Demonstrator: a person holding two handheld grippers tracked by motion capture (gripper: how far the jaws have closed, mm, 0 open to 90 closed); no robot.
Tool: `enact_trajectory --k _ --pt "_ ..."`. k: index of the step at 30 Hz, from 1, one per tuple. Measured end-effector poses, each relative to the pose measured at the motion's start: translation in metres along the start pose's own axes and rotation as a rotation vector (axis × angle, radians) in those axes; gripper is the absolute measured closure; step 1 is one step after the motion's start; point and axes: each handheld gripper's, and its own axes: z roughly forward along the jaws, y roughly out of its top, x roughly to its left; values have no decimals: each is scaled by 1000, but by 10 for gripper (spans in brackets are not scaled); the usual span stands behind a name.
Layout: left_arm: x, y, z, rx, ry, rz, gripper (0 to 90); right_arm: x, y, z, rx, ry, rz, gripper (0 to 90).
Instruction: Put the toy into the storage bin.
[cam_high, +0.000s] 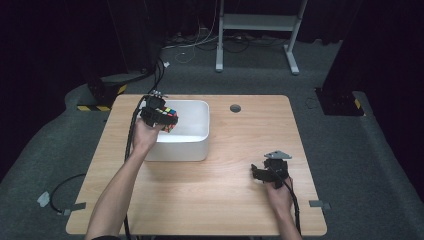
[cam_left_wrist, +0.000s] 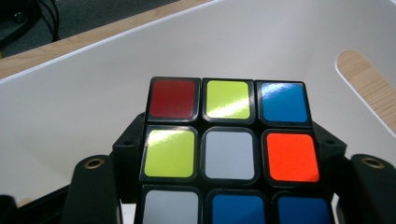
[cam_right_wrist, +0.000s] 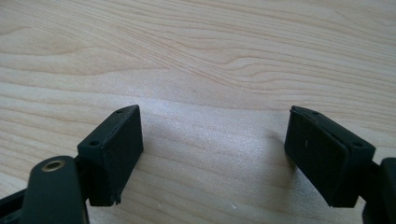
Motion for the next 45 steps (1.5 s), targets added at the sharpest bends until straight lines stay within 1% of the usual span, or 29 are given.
enact_trajectory --k 5,9,11,14,20,22,24,28,34,36,40,45 --pt "-2 -3 -6 -13 -5 3 339 0 0 0 0 0 1 193" --pt "-1 -7 -7 -12 -8 -3 339 0 0 0 0 0 1 193" --pt "0 -11 -8 -12 -3 -13 339 0 0 0 0 0 1 193" --pt "0 -15 -11 -16 -1 -7 339 0 0 0 0 0 0 193" --pt "3 -24 -17 -27 -6 -13 339 0 0 0 0 0 0 193" --pt "3 -25 -18 -27 -2 -12 339 0 0 0 0 0 0 193" --pt "4 -28 -21 -30 -5 -1 339 0 0 0 0 0 -1 193" --pt "4 -32 -24 -46 -9 -2 339 0 0 0 0 0 1 193" --pt "5 -37 -27 -45 -8 -2 339 0 0 0 0 0 0 193" --pt "4 -41 -30 -47 4 18 339 0 0 0 0 0 0 193" --pt "5 -44 -35 -63 -2 15 339 0 0 0 0 0 -2 193" --pt "9 -48 -38 -63 -1 12 339 0 0 0 -1 1 -3 193"
